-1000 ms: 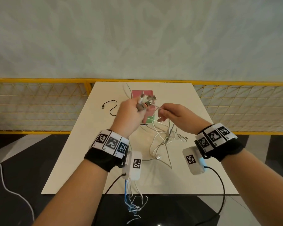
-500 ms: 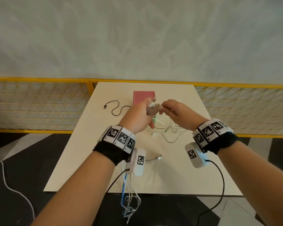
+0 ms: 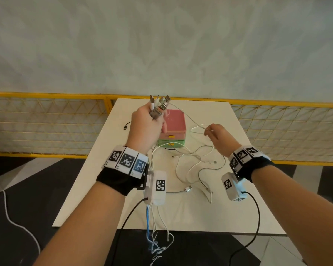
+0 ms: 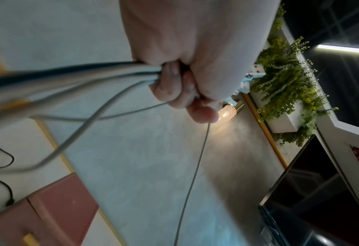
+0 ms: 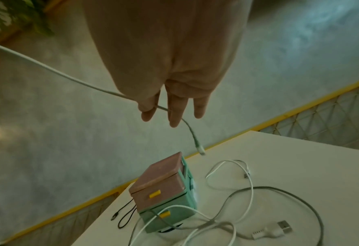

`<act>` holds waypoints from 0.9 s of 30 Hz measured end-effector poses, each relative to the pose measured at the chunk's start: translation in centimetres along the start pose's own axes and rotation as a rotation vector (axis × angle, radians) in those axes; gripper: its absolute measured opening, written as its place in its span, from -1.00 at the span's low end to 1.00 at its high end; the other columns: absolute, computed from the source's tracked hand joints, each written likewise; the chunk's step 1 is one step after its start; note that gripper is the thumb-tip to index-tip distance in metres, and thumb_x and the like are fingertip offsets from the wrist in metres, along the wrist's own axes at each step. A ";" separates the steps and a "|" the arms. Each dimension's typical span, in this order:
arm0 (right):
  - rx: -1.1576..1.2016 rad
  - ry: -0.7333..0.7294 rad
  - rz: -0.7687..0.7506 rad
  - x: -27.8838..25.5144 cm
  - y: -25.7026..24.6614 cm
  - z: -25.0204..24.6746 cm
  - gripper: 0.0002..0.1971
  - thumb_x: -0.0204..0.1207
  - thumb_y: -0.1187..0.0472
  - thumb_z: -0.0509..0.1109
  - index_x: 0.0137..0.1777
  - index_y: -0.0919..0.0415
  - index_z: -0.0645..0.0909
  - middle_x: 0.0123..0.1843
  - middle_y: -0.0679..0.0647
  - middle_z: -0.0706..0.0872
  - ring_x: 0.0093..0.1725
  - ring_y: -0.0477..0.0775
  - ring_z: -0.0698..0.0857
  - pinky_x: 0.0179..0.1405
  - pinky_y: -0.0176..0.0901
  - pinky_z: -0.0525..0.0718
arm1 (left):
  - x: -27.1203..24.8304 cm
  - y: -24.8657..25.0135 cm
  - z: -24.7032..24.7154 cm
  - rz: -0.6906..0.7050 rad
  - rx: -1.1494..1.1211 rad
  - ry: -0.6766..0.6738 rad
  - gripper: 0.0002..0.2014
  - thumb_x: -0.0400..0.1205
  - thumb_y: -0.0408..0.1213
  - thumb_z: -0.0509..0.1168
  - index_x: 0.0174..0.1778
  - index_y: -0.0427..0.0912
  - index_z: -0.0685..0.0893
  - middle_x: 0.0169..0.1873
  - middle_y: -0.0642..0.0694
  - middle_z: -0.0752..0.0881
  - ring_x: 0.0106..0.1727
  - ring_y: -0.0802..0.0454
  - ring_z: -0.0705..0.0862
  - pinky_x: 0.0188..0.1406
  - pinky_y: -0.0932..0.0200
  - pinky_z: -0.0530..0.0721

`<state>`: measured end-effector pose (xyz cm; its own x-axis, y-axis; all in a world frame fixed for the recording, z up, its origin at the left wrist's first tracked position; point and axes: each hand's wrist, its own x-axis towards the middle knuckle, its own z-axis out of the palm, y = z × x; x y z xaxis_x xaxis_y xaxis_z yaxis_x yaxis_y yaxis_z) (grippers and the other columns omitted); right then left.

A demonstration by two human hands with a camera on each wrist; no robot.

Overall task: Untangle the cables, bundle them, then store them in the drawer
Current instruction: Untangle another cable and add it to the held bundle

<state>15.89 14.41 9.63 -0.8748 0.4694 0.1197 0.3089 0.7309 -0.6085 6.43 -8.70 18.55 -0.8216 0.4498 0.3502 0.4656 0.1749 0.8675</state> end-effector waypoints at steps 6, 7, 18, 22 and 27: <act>0.029 0.134 0.020 1.2 0.4 -1.7 -0.81 0.66 0.22 0.21 0.15 0.24 0.59 0.30 0.20 0.52 0.23 0.12 0.57 0.05 -0.44 0.43 | -0.1 -0.3 -1.1 0.011 -0.066 0.100 -0.70 0.73 -0.32 0.20 -0.35 -0.04 0.58 -0.62 0.06 0.58 -0.63 0.23 0.52 -0.46 0.53 0.48; 0.039 0.124 0.015 1.1 -0.1 -2.1 -0.82 0.64 0.20 0.25 0.17 0.22 0.58 0.30 0.16 0.55 0.17 0.13 0.65 -0.09 -0.46 0.49 | -0.1 -0.3 -1.1 0.009 -0.060 0.072 -0.71 0.73 -0.29 0.21 -0.33 -0.06 0.61 -0.65 0.07 0.57 -0.63 0.23 0.53 -0.45 0.53 0.47; 0.173 -0.072 -0.339 -6.8 -13.5 -6.6 -0.86 0.54 0.00 0.38 0.02 0.00 0.61 -0.43 -0.04 0.76 -0.55 0.03 0.55 -0.50 -0.22 0.51 | -2.6 1.2 -1.0 0.150 -0.149 -0.196 -0.68 0.53 -0.48 0.48 0.19 -0.19 0.70 -0.07 0.12 0.76 -0.11 0.37 0.72 -0.15 0.53 0.57; -0.038 -0.357 -0.357 -11.0 -14.8 -8.0 -0.88 0.53 0.01 0.40 -0.09 0.03 0.62 -0.45 -0.14 0.77 -0.51 -0.13 0.66 -0.42 -0.40 0.53 | -3.0 1.0 -3.3 0.051 -0.182 -0.043 -0.87 0.63 -0.34 0.40 -0.07 -0.01 0.81 -0.46 0.22 0.71 -0.42 0.36 0.62 -0.32 0.32 0.53; -0.140 -0.870 -0.327 -15.5 -14.8 -6.9 -0.84 0.53 -0.02 0.38 -0.19 0.01 0.55 -0.40 -0.14 0.78 -0.40 -0.09 0.71 -0.22 -0.13 0.71 | -4.4 1.8 -4.6 -0.012 -0.270 -0.215 -0.42 0.72 0.08 0.18 -0.58 -0.18 0.53 -0.74 -0.02 0.29 -0.70 0.06 0.21 -0.63 0.29 0.20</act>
<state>27.45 -0.30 22.18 -0.8799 -0.2640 -0.3950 -0.0092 0.8407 -0.5414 9.40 -14.41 20.14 -0.7253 0.6282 0.2816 0.3287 -0.0434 0.9434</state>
